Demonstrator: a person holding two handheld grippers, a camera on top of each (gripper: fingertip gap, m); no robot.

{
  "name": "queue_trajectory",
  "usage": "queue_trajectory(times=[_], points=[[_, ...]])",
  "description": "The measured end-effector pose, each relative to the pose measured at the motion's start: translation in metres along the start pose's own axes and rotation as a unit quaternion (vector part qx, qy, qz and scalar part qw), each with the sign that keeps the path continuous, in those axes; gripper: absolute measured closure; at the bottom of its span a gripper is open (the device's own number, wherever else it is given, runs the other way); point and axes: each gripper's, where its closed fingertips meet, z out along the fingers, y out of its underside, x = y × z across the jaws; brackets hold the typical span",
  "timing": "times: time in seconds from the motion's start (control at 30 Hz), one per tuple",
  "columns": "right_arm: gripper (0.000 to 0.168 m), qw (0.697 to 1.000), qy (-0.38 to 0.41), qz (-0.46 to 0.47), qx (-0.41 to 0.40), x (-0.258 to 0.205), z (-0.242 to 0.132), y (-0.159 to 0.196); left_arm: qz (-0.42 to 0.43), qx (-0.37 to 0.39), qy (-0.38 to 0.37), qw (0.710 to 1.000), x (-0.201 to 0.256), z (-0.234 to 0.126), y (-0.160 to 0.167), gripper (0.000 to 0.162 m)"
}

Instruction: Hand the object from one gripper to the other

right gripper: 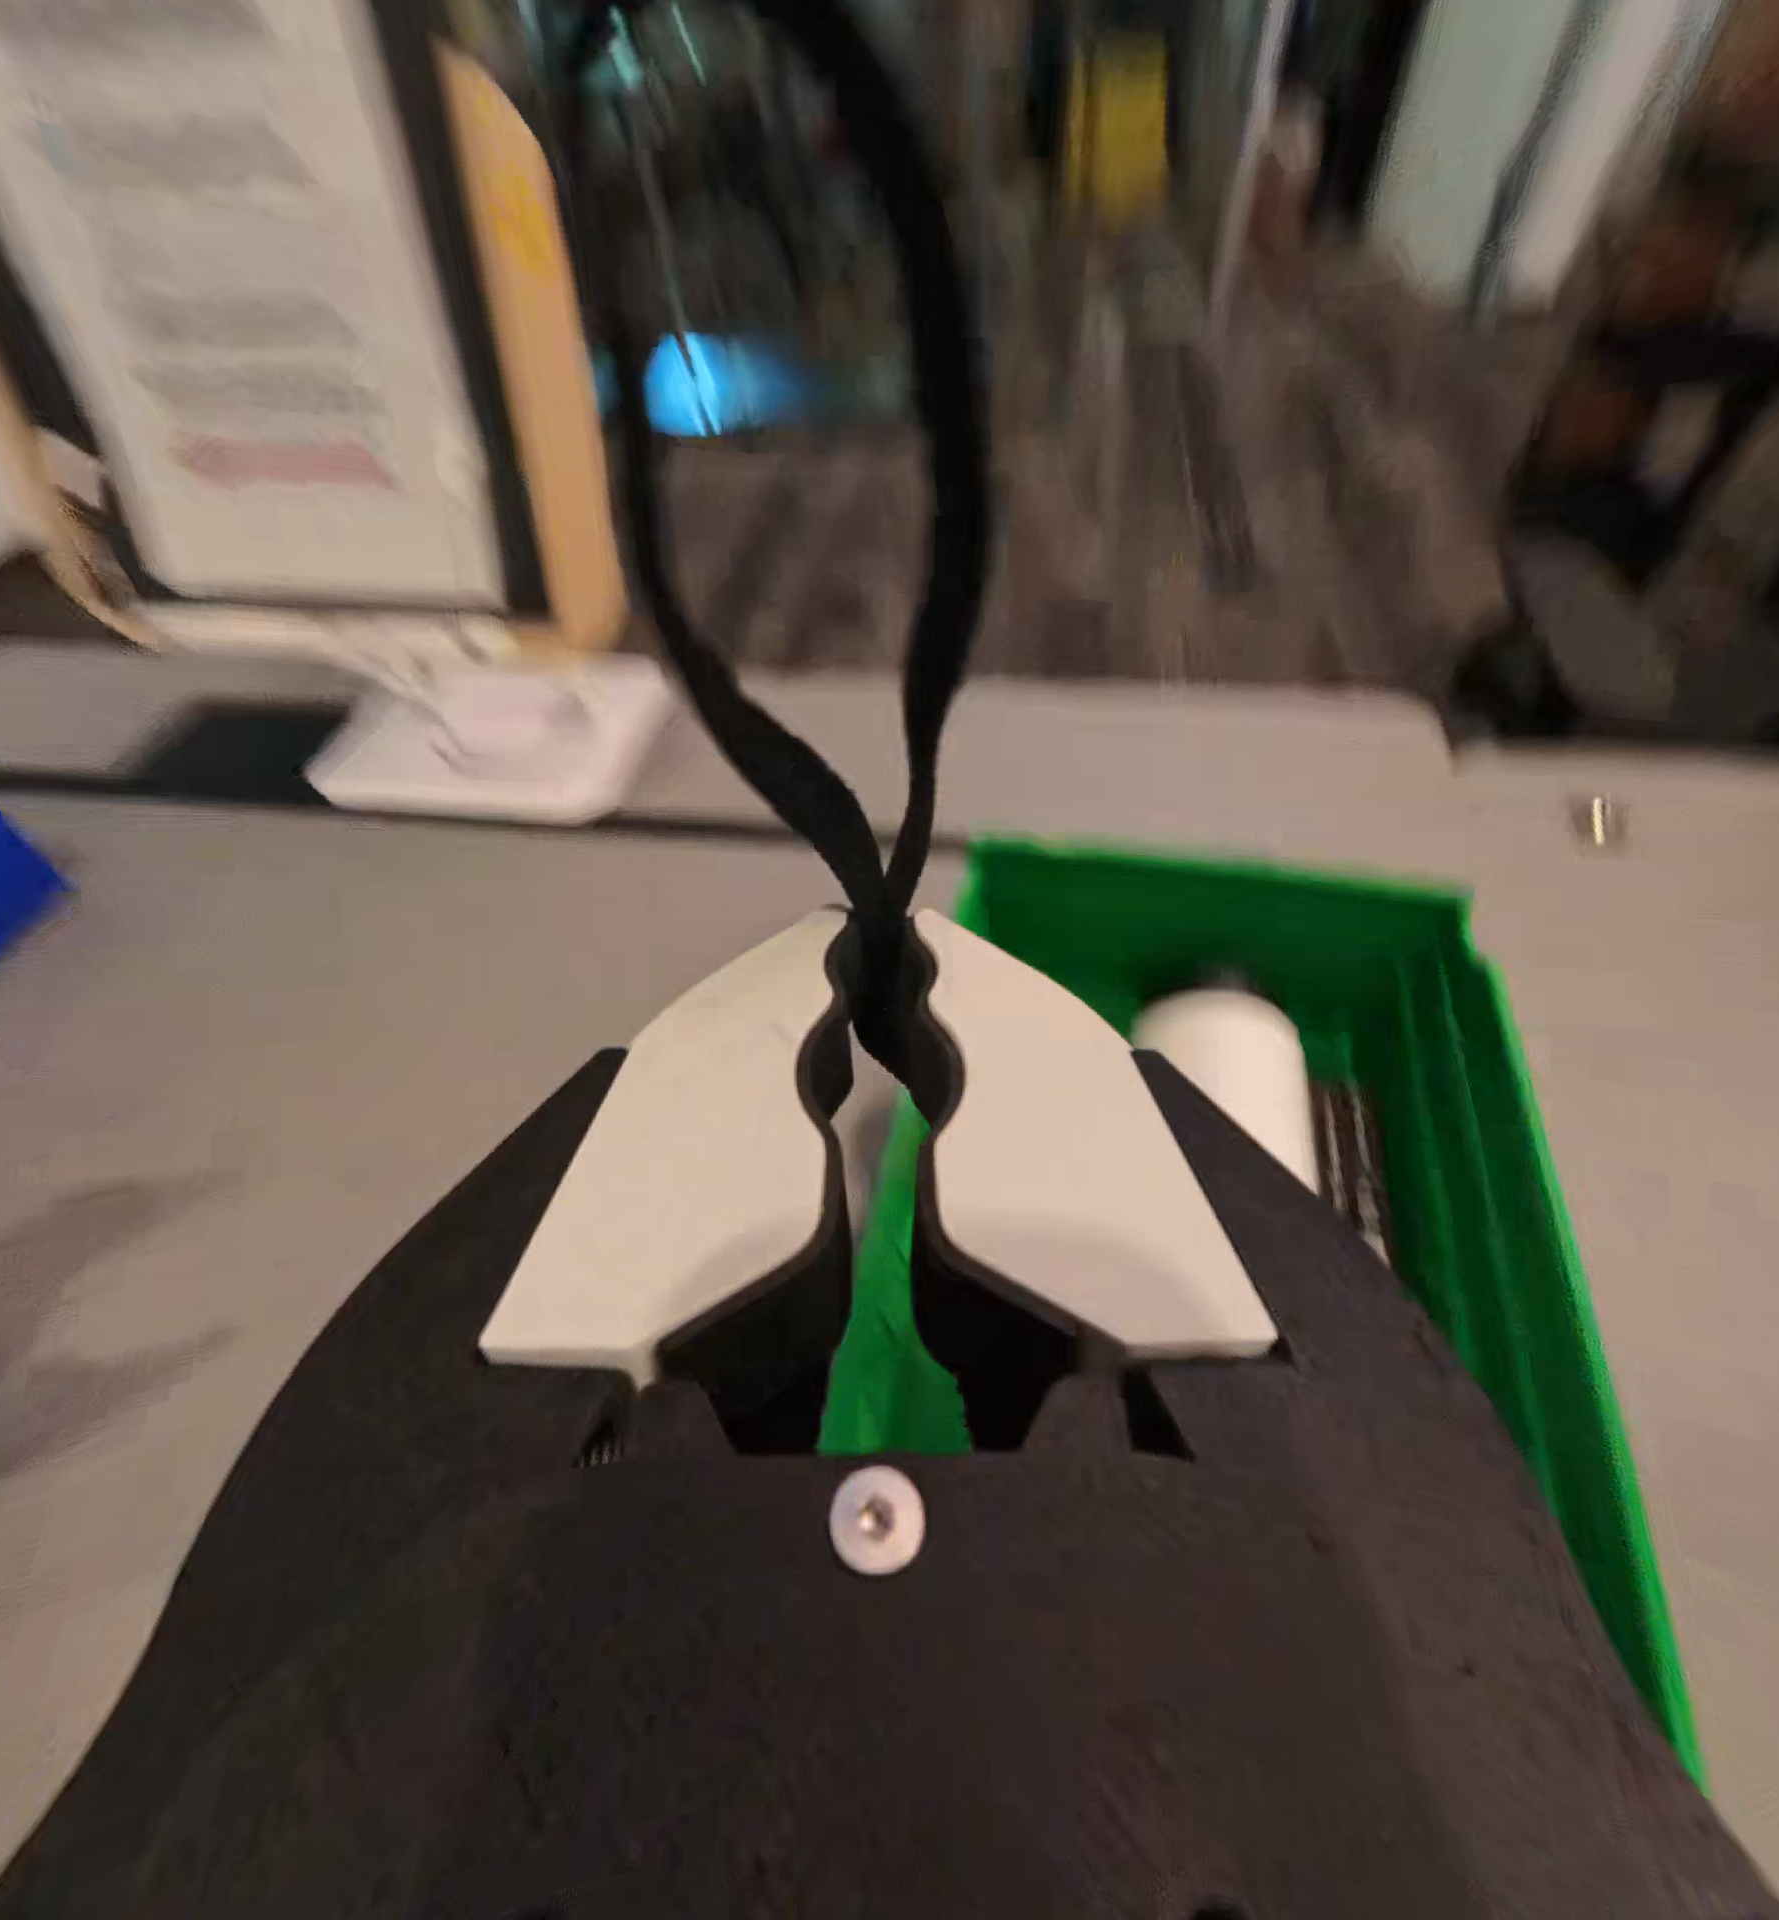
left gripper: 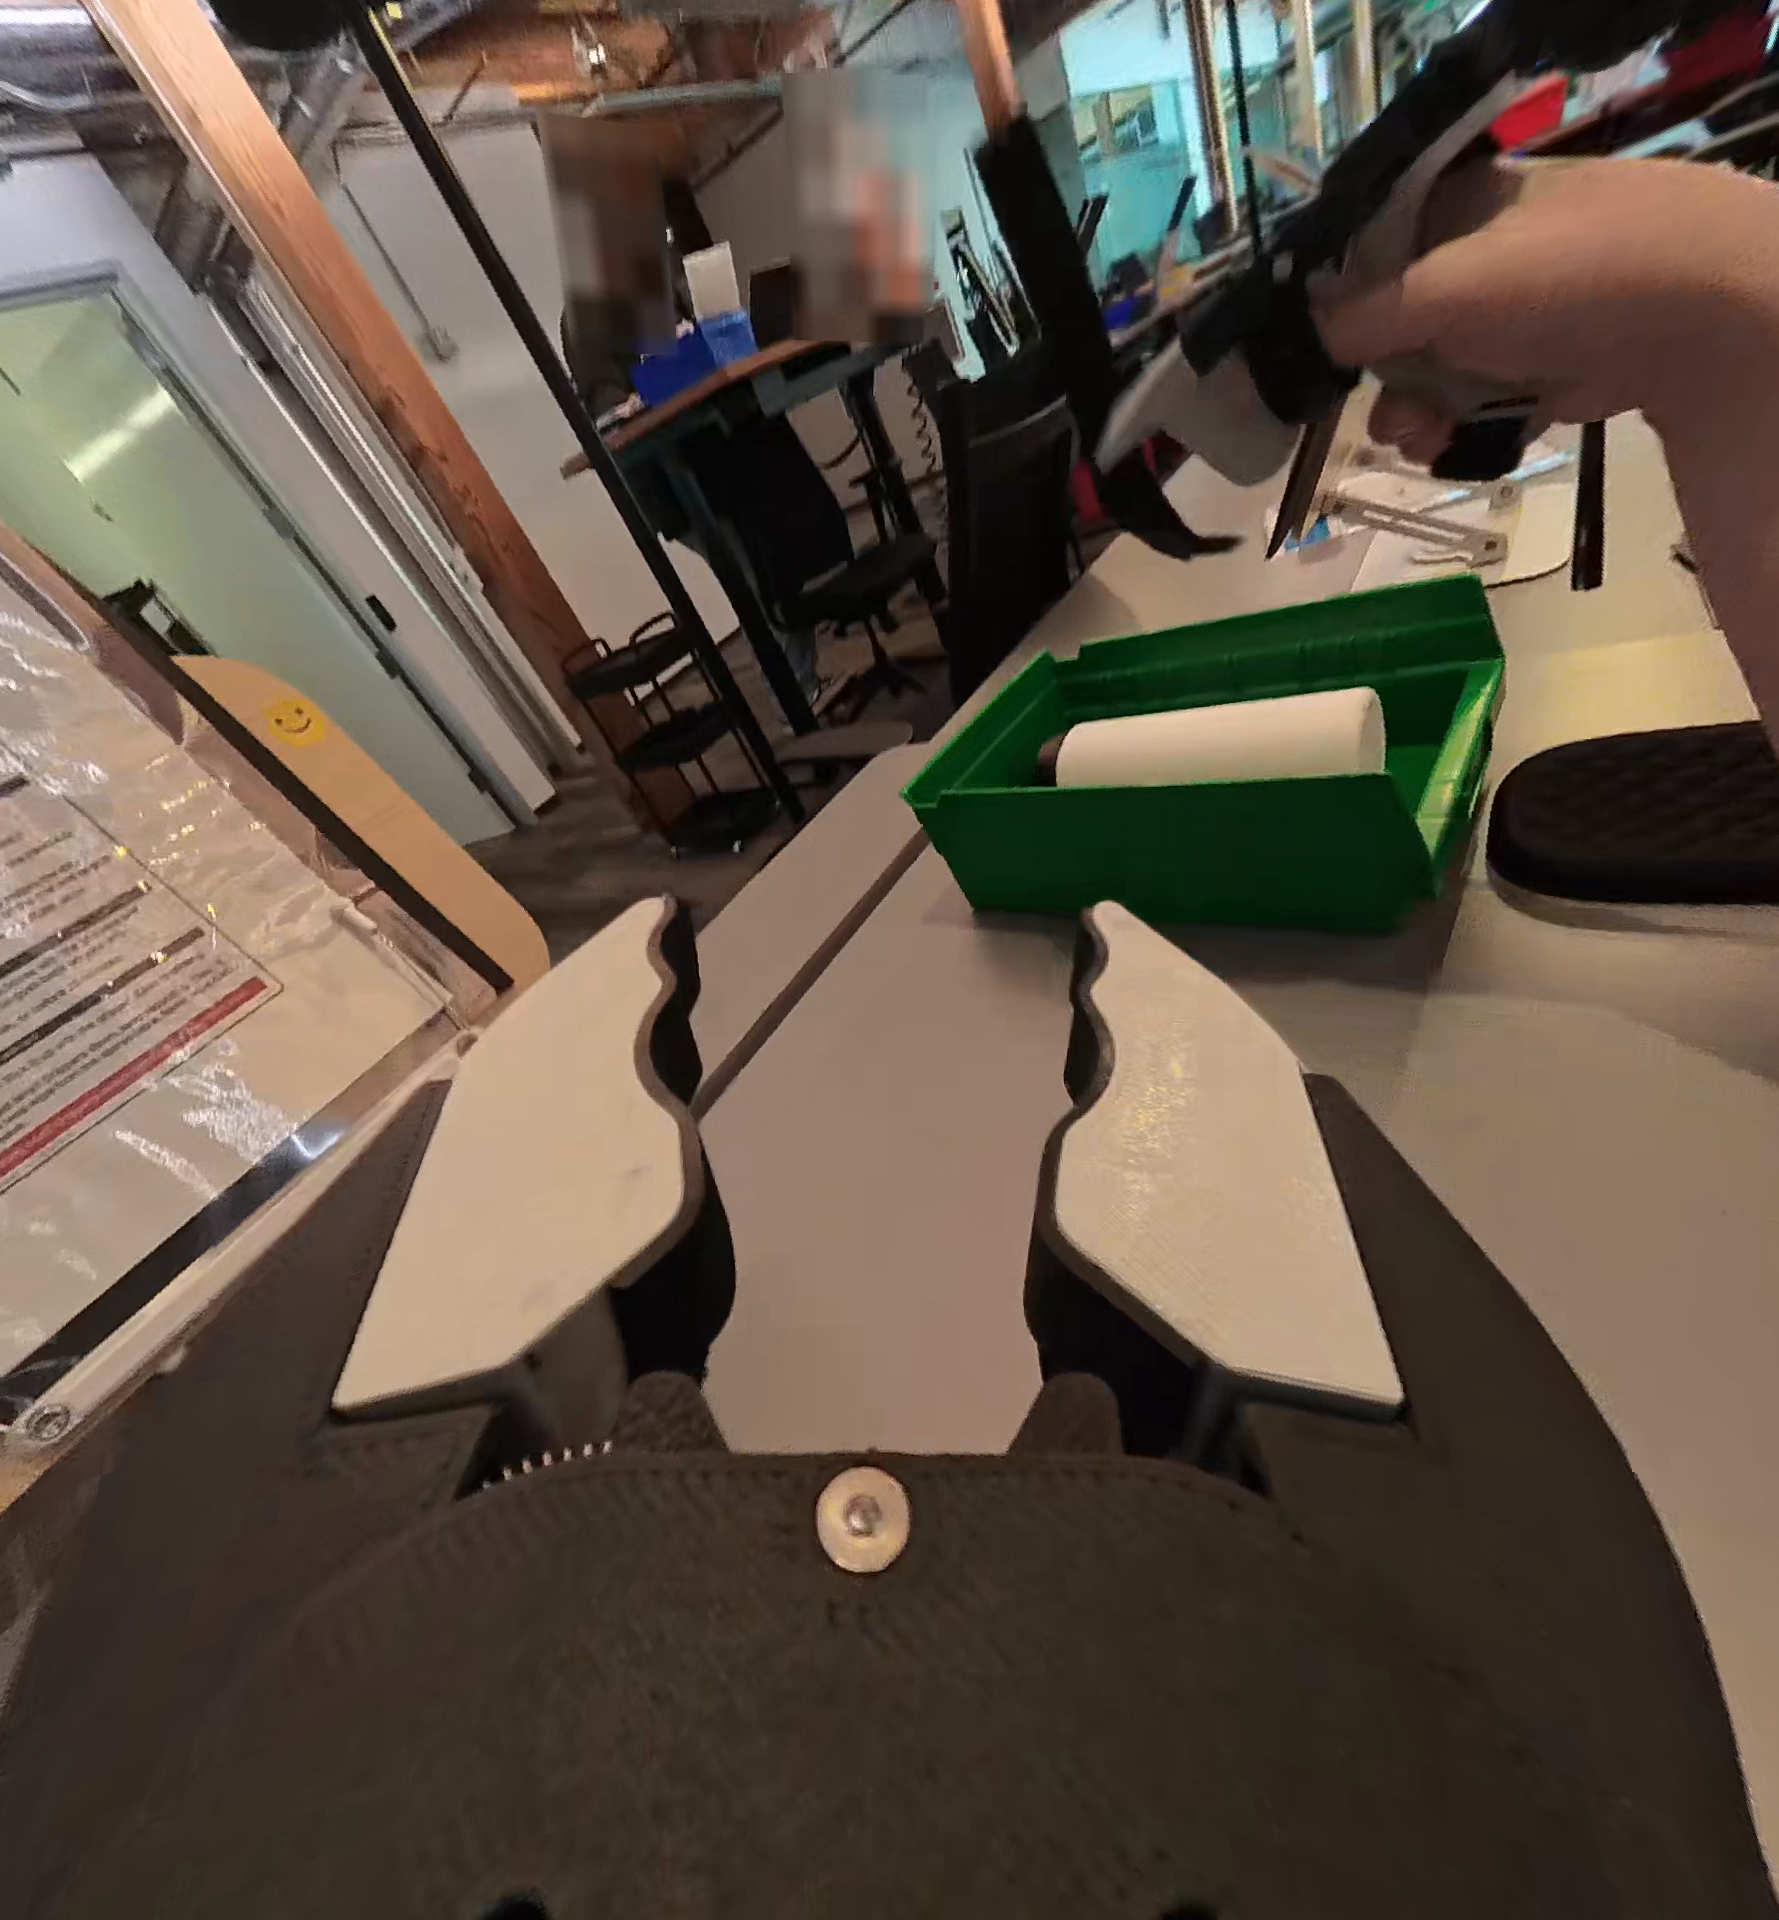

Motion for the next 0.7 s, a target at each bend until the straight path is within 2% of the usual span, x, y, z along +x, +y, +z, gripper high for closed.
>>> queue_trajectory(times=[0.1,0.2,0.3,0.43,0.5,0.6,0.7], points=[[0.162,0.986,0.011,0.074,-0.146,0.043,0.043,0.066,-0.025,-0.021,0.005,0.999,-0.004,-0.004,0.001,0.094],[0.162,0.950,-0.014,0.149,-0.274,0.056,0.081,0.133,-0.049,-0.020,0.012,0.999,-0.008,-0.013,-0.007,0.094],[0.162,0.925,-0.039,0.178,-0.334,0.052,0.098,0.169,-0.060,-0.010,0.011,0.998,-0.015,-0.023,-0.018,0.095],[0.160,0.921,-0.039,0.196,-0.334,0.054,0.103,0.171,-0.070,0.007,0.003,0.998,-0.024,-0.039,-0.034,0.096],[0.147,0.929,-0.038,0.185,-0.318,0.053,0.098,0.158,-0.067,0.006,-0.007,0.998,-0.030,-0.047,-0.039,0.093],[0.139,0.954,-0.022,0.153,-0.257,0.053,0.084,0.123,-0.050,0.002,-0.049,0.998,-0.050,-0.069,-0.048,0.090],[0.138,0.981,-0.009,0.112,-0.160,0.046,0.066,0.074,-0.041,-0.017,-0.130,0.991,-0.090,-0.108,-0.050,0.091]])
